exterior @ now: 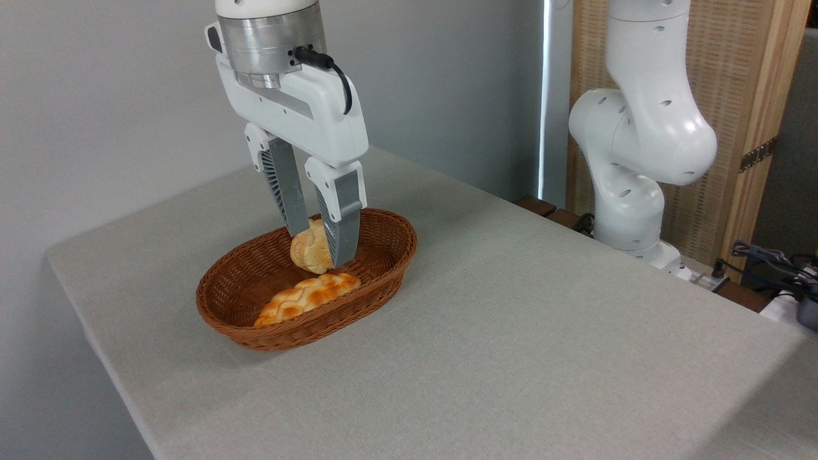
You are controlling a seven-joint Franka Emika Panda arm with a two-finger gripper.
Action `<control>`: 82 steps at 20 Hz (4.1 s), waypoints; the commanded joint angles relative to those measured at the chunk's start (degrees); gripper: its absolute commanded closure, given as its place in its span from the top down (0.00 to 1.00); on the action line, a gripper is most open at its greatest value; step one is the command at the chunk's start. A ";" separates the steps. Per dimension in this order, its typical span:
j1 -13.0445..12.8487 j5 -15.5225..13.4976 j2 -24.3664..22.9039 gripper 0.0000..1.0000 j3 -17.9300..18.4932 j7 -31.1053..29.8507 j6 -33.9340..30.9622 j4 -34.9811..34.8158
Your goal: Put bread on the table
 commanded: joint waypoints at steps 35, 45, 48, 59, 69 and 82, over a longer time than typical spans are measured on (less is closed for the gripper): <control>-1.32 -11.31 -9.02 1.00 -20.78 -9.80 19.65 -26.57; -2.73 -7.36 -7.35 1.00 -21.58 -10.25 30.56 -34.92; -2.64 -7.18 -6.74 1.00 -21.58 -10.25 31.79 -34.83; -2.38 -7.18 -6.91 0.34 -21.31 -10.16 33.12 -34.65; -1.76 -7.18 -7.44 0.32 -20.52 -9.72 29.95 -33.78; -1.67 -7.27 -6.56 0.14 -17.02 -8.68 20.75 -26.77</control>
